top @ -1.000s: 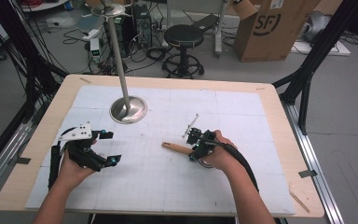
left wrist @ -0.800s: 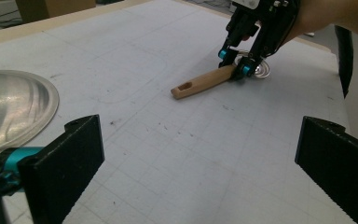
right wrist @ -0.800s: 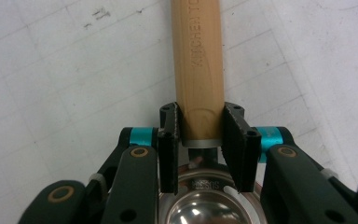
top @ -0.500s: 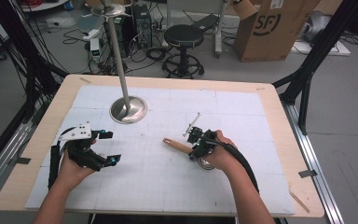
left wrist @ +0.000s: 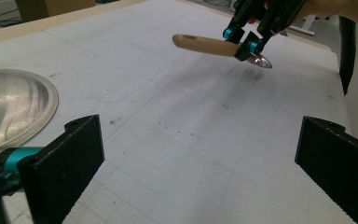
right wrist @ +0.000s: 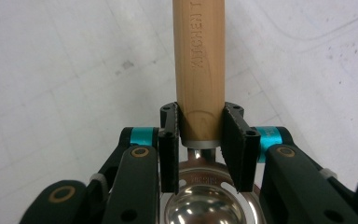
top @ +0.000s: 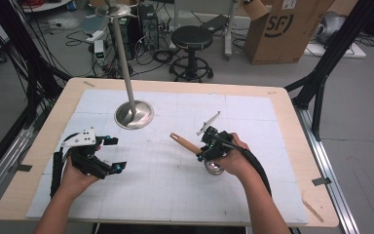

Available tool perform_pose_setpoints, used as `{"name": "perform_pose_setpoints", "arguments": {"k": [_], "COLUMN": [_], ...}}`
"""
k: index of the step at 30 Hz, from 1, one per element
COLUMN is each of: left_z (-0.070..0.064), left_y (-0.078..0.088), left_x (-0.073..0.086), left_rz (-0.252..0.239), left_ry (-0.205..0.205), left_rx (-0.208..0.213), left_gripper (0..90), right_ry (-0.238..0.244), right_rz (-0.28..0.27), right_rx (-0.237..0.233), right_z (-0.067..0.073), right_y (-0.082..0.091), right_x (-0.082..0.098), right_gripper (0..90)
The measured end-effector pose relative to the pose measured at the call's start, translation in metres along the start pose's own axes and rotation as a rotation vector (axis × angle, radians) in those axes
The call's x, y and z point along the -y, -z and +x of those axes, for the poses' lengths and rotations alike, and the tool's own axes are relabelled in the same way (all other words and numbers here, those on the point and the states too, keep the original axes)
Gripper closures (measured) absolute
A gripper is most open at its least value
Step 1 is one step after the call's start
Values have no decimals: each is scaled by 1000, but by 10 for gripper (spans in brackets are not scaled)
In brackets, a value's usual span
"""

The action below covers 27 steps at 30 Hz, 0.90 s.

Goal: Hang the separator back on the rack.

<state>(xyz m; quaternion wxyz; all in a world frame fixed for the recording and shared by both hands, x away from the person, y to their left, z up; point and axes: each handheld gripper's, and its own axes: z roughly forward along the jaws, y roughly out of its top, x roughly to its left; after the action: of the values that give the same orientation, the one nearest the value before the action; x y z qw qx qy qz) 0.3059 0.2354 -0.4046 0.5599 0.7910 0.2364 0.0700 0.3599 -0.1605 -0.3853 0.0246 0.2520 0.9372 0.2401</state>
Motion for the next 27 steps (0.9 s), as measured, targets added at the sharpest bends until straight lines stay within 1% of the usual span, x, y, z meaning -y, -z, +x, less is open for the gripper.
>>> {"name": "perform_pose_setpoints", "arguments": {"k": [1, 2, 3, 6, 8, 10, 11, 12, 14, 16, 17, 19, 20, 22, 23, 24, 25, 27], "left_z": [0, 0, 0, 0, 0, 0, 0, 0, 0, 0, 0, 0, 0, 0, 0, 1, 0, 0], "left_y": [0, 0, 0, 0, 0, 0, 0, 0, -1, 0, 0, 0, 1, 2, 2, 3, 3, 4], "left_x": [0, 0, 0, 0, 0, 0, 0, 0, 1, 0, 0, 0, 0, 0, 0, -1, -1, -1], "left_rz": [0, 0, 1, 0, 2, 1, 3, 5, 5, 3, 3, -1, -5, -6, -9, -12, -15, -23], "left_ry": [0, 0, 0, 0, 1, 0, 0, 0, 1, -1, 0, 2, 2, 0, 2, 0, 2, 3], "left_rx": [0, 0, 0, 0, 1, 0, 0, -2, -2, 0, 0, 1, 0, 0, 2, 1, 2, 2], "left_gripper": [17, 18, 18, 18, 18, 18, 18, 17, 18, 18, 17, 17, 18, 18, 18, 18, 17, 17], "right_ry": [3, -7, -7, -10, -12, -13, -12, -14, -8, -6, -4, -4, -1, 8, 5, 9, 16, 13], "right_rz": [-13, -39, -39, -73, -112, -121, -133, -160, -167, -191, -216, -241, -262, -270, -280, -292, -302, -306], "right_rx": [-4, -11, -11, -20, -28, -32, -33, -39, -37, -41, -49, -57, -58, -64, -65, -72, -70, -71], "right_z": [0, 0, 0, -1, -1, -1, -2, -1, -1, 0, 0, 1, 2, 2, 3, 3, 3, 3], "right_y": [2, 7, 7, 13, 19, 21, 23, 29, 30, 35, 38, 41, 45, 46, 48, 51, 51, 52], "right_x": [0, 0, 0, 1, 1, 1, 1, 0, -1, -3, -5, -8, -13, -14, -17, -21, -23, -25], "right_gripper": [697, 697, 697, 697, 697, 697, 697, 697, 697, 697, 697, 697, 697, 697, 697, 696, 697, 697]}}
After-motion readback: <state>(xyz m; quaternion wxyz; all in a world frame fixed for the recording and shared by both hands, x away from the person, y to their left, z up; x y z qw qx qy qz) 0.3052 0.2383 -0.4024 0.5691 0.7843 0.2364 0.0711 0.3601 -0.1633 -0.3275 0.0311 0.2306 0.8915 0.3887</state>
